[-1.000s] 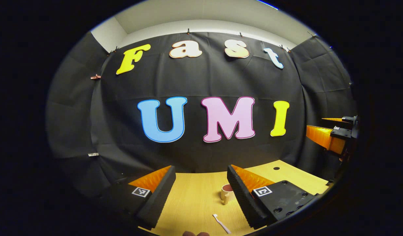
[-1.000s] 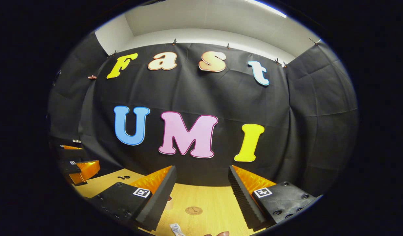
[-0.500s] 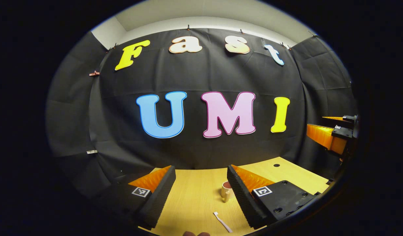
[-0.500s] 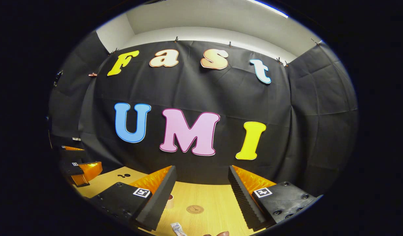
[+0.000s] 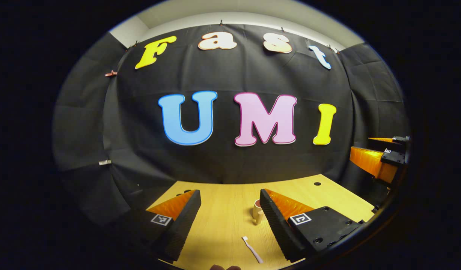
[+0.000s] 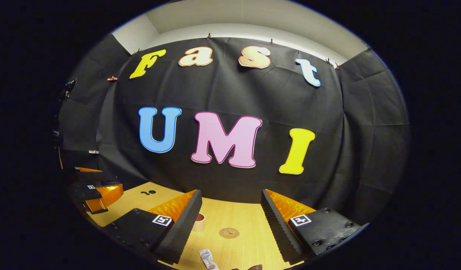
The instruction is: Put the toothbrush and toothpaste on the desktop into the cup, then pick up the cup and place it on the coaster on the desktop.
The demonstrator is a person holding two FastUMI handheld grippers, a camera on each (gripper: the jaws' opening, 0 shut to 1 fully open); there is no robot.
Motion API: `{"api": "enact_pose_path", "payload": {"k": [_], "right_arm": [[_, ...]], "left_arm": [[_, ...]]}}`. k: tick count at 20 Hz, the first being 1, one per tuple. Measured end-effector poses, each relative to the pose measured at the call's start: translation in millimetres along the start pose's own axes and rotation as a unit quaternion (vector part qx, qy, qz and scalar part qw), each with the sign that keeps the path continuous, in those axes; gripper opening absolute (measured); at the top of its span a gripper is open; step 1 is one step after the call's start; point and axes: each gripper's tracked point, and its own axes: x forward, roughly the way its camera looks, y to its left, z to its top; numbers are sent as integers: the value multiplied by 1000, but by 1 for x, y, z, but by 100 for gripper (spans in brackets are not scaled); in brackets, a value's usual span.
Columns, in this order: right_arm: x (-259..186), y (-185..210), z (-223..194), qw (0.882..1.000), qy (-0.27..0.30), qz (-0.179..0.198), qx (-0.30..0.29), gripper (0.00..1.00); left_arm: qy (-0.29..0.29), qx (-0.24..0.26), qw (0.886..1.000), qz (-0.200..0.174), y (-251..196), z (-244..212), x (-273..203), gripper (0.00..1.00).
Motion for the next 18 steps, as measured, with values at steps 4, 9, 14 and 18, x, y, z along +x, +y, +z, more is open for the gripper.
{"api": "enact_pose_path", "payload": {"k": [4,9,14,18], "right_arm": [[11,11,-46,998,58,25,-12,97],[23,30,-122,987,142,67,-24,96],[22,49,-207,966,236,95,-41,95],[10,57,-262,942,312,103,-63,93]], "left_arm": [[48,-12,999,4,-11,-42,8,98],[135,-44,990,16,-27,-113,23,98],[188,-48,980,36,-30,-166,33,99],[218,-53,973,52,-20,-194,39,99]]}}
